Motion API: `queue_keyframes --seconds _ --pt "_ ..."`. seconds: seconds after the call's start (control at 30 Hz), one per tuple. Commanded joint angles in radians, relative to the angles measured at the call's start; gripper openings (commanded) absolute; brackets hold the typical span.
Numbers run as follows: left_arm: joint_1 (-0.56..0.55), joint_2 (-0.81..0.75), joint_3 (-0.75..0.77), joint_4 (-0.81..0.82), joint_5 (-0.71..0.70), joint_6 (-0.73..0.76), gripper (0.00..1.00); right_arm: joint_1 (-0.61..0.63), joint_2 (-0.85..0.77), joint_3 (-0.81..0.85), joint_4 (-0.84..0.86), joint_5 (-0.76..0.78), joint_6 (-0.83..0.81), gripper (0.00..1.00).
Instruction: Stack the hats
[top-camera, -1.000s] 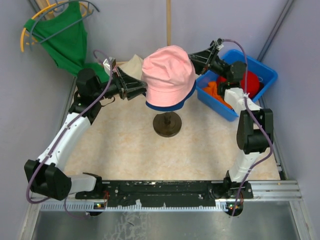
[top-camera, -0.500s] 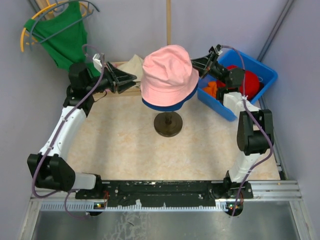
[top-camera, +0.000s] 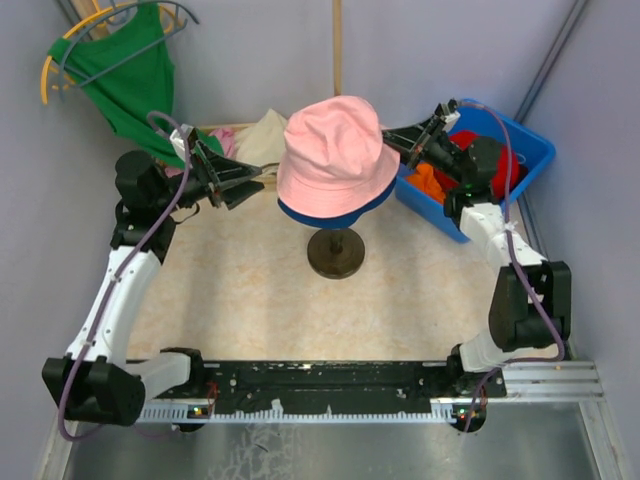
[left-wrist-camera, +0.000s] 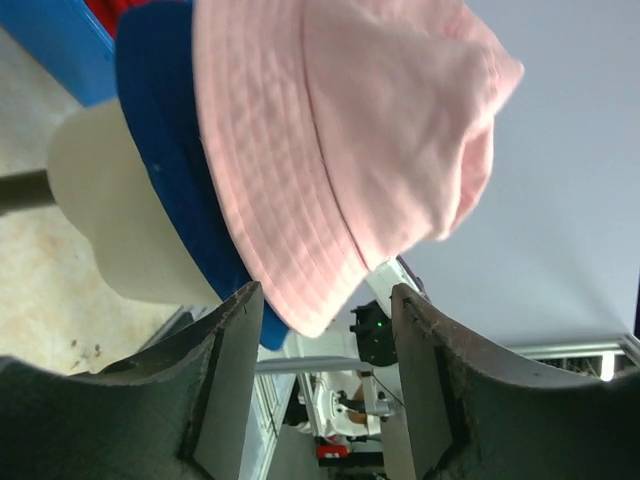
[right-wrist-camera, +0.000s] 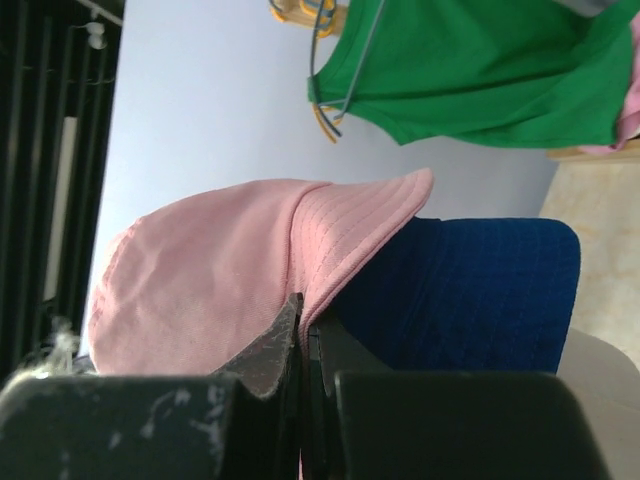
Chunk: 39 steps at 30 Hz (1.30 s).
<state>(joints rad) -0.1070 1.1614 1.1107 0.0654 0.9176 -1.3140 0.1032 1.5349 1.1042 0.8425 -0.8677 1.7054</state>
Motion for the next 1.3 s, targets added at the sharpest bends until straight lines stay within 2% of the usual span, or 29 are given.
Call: queue_keyframes --seconds 0.0,0.33,0.67,0.93,1.27 --pt "-0.016 -0.059 -0.044 0.048 0.017 -0.106 0.62 0.017 -0.11 0.014 -0.241 0.06 -0.222 0.0" --pt "-0.103 -0.018 -0.047 0.076 0.009 -0.128 0.63 0.025 -0.136 -0.028 -0.233 0.083 -0.21 0.0" --pt "-0.126 -0.004 -0.047 0.056 -0.016 -0.095 0.63 0.025 -0.141 -0.017 -0.248 0.08 -0.205 0.0" --pt "-0.141 -0.001 -0.029 -0.033 -0.024 -0.041 0.64 0.026 -0.131 -0.012 -0.243 0.078 -0.196 0.0" --pt "-0.161 0.028 -0.04 0.144 -0.06 -0.116 0.64 0.025 -0.13 -0.02 -0.248 0.076 -0.197 0.0"
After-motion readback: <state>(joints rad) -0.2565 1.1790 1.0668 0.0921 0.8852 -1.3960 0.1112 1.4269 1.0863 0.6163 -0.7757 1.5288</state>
